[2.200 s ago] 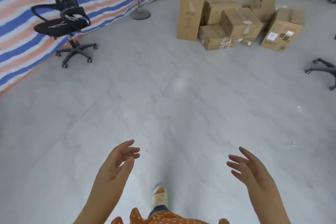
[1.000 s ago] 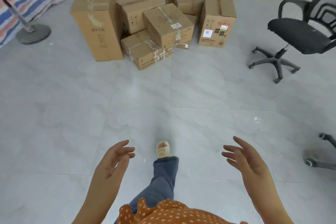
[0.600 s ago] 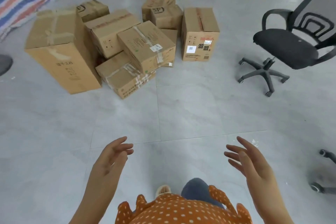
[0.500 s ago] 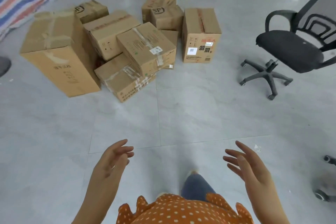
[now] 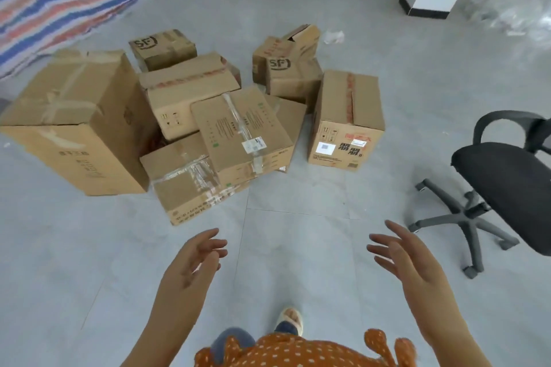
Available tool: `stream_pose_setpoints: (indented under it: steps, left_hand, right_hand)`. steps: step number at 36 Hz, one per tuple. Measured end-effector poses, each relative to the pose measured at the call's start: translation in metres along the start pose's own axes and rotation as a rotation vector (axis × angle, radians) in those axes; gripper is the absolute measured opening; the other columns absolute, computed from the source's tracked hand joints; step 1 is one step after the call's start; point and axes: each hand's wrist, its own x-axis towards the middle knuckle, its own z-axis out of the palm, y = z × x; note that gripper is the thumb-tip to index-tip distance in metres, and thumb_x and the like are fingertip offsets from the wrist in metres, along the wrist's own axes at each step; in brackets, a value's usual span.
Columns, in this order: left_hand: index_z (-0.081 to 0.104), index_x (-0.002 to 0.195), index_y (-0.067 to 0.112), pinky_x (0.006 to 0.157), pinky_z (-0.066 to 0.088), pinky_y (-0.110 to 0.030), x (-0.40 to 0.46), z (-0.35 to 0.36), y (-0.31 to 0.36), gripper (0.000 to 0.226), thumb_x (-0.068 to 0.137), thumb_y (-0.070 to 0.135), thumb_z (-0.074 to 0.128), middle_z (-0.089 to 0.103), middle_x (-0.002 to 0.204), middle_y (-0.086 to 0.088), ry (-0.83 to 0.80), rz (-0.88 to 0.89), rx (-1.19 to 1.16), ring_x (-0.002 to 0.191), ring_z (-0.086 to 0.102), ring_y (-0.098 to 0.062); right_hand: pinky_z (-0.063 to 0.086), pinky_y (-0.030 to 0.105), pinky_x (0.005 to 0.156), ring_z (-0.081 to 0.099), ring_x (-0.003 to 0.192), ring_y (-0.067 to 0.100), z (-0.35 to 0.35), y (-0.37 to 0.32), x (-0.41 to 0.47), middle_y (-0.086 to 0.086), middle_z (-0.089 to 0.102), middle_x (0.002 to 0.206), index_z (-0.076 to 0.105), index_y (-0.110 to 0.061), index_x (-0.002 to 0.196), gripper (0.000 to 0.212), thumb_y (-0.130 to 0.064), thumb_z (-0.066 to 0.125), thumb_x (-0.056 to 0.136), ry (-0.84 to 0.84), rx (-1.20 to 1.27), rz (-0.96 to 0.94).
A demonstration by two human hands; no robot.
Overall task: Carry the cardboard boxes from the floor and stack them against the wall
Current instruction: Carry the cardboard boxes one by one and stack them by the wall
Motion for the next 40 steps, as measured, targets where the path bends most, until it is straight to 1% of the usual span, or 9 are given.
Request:
stream_pose_setpoints:
  steps: [5,9,12,16,19,24,33,37,40]
  left_hand:
    - [0.057,0.103,0.036,0.087,0.051,-0.03,0.055,0.037,0.024,0.027,0.094,0.012,0.049,0.068,0.097,0.01,0.044,-0.055,0.002,0.092,0.066,-0.01]
    - [0.058,0.101,0.031,0.09,0.049,-0.038,0.104,0.057,0.035,0.027,0.094,0.007,0.048,0.067,0.101,0.005,0.092,-0.112,-0.012,0.093,0.065,-0.017]
    - [0.058,0.103,0.027,0.093,0.048,-0.042,0.149,0.072,0.043,0.024,0.095,0.007,0.048,0.065,0.106,-0.001,0.129,-0.128,-0.035,0.099,0.063,-0.021]
    - [0.057,0.111,0.021,0.094,0.048,-0.044,0.226,0.097,0.057,0.022,0.095,0.01,0.047,0.065,0.106,-0.001,0.17,-0.125,-0.03,0.099,0.062,-0.02]
    - [0.056,0.114,0.023,0.092,0.05,-0.04,0.295,0.114,0.077,0.023,0.096,0.012,0.046,0.063,0.103,0.007,0.18,-0.1,-0.014,0.097,0.061,-0.014]
    - [0.058,0.114,0.025,0.082,0.05,-0.027,0.395,0.132,0.13,0.027,0.097,0.008,0.046,0.065,0.101,0.005,0.196,-0.08,-0.062,0.096,0.062,-0.012]
    - [0.059,0.11,0.029,0.083,0.051,-0.027,0.494,0.142,0.151,0.027,0.096,0.009,0.046,0.068,0.092,0.012,0.378,-0.173,-0.093,0.089,0.064,-0.008]
    - [0.061,0.106,0.029,0.081,0.054,-0.031,0.526,0.158,0.14,0.029,0.094,0.004,0.052,0.069,0.092,0.017,0.56,-0.25,-0.169,0.087,0.066,-0.006]
    - [0.061,0.103,0.031,0.084,0.052,-0.035,0.555,0.18,0.132,0.026,0.093,0.007,0.057,0.07,0.091,0.014,0.694,-0.347,-0.221,0.089,0.066,-0.013]
  right_hand:
    - [0.051,0.03,0.09,0.068,0.097,0.009,-0.009,-0.02,0.096,-0.013,0.07,0.105,0.056,-0.035,0.118,0.028,-0.018,0.044,0.099,-0.075,-0.068,0.002]
    - [0.052,0.03,0.089,0.068,0.098,0.011,-0.005,-0.024,0.159,-0.01,0.07,0.106,0.057,-0.036,0.117,0.028,-0.044,0.055,0.091,-0.089,-0.043,0.021]
    - [0.052,0.03,0.089,0.068,0.096,0.01,0.001,-0.019,0.209,-0.012,0.071,0.104,0.057,-0.034,0.116,0.022,-0.028,0.049,0.096,-0.092,-0.032,0.055]
    - [0.054,0.024,0.085,0.069,0.092,0.011,0.013,-0.019,0.288,-0.004,0.072,0.102,0.058,-0.035,0.113,0.023,-0.04,0.052,0.091,-0.076,-0.046,0.063]
    - [0.056,0.025,0.084,0.069,0.089,0.008,0.022,-0.031,0.358,-0.003,0.071,0.102,0.057,-0.034,0.112,0.025,-0.017,0.044,0.098,-0.064,-0.047,0.077]
    - [0.056,0.022,0.081,0.069,0.09,0.008,0.046,-0.08,0.473,-0.008,0.073,0.096,0.059,-0.031,0.112,0.027,-0.014,0.042,0.1,-0.062,-0.061,0.015]
    - [0.054,0.021,0.085,0.067,0.092,0.005,0.113,-0.125,0.648,-0.019,0.07,0.094,0.056,-0.034,0.114,0.02,-0.025,0.046,0.099,-0.347,-0.176,-0.066]
    - [0.053,0.015,0.079,0.068,0.093,0.01,0.153,-0.127,0.728,-0.008,0.073,0.095,0.056,-0.032,0.112,0.024,-0.044,0.049,0.092,-0.538,-0.22,-0.043]
    - [0.053,0.029,0.091,0.067,0.098,0.01,0.185,-0.121,0.794,-0.009,0.072,0.099,0.055,-0.03,0.119,0.024,-0.021,0.043,0.1,-0.731,-0.326,-0.031]
